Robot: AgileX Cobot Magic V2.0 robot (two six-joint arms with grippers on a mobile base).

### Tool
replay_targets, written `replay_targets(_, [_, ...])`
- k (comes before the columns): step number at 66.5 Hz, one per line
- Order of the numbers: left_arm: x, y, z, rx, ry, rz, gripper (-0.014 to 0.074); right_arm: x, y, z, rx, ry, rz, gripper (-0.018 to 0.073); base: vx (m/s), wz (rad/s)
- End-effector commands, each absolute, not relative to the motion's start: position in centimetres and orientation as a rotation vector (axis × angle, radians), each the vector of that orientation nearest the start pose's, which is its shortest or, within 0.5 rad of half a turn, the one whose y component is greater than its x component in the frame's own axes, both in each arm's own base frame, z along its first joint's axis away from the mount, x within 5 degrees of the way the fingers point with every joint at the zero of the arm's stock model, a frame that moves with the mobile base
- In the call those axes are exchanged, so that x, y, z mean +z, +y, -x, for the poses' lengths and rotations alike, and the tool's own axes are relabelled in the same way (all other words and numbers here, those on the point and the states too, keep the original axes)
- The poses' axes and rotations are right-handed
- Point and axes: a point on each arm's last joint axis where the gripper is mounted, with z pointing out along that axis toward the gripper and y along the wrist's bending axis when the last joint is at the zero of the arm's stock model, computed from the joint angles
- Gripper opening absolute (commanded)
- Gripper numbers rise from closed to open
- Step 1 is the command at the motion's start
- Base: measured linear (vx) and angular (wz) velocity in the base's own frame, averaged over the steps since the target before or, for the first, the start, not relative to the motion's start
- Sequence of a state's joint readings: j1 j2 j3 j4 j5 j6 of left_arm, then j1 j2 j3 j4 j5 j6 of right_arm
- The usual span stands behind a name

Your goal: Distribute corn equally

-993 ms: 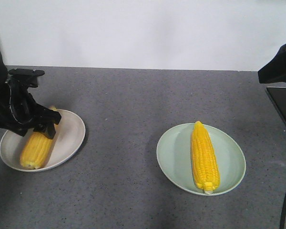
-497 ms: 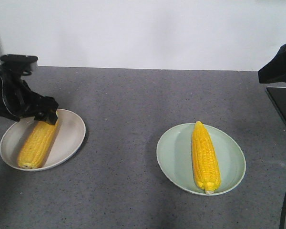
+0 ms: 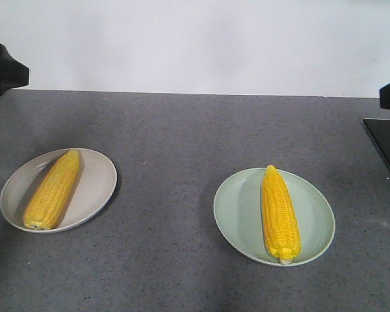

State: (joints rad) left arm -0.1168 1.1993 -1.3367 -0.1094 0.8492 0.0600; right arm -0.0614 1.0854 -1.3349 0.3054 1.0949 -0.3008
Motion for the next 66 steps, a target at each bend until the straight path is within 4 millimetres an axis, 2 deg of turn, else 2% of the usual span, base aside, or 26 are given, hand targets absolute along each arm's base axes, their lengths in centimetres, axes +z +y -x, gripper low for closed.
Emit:
replay_targets(1, [44.4,-3.4,-21.9,-0.182,1.998,-0.129,0.0606,43.6,0.9,-17.7,0.125,2.111,0.214,0.0563,0.00,0.00])
replay_targets(11, [42.9,-2.8,-18.0,-0.191,1.868,-0.105,0.0606,40.9,0.7,-14.5,0.067,2.010,0.177,0.0563,0.00,0.00])
replay_targets(25, [37.7,-2.1,-13.3,-0.185,1.751,-0.077,0.0606,36.2,0.7,-10.6,0.029,1.909,0.147,0.0563,0.00,0.00])
replay_targets(34, [34.3,-1.7,-11.2,-0.154,1.707,-0.095,0.0604,33.5,0.6,-9.3,0.012,1.862,0.123,0.0563,0.00,0.00])
replay_targets(45, [32.7,-1.5,-9.9,-0.139,1.675,-0.105,0.0569,32.4,0.5,-8.7,-0.002,1.796,0.099,0.0547,0.00,0.00])
replay_targets(54, [32.7,-1.5,-9.7,-0.139,1.669,-0.105,0.0489,32.5,0.5,-8.7,-0.004,1.786,0.097,0.0440,0.00,0.00])
replay_targets(66, [32.8,-1.5,-9.7,-0.139,1.665,-0.104,0.0260,32.5,0.4,-8.7,-0.006,1.780,0.095,0.0192,0.00,0.00])
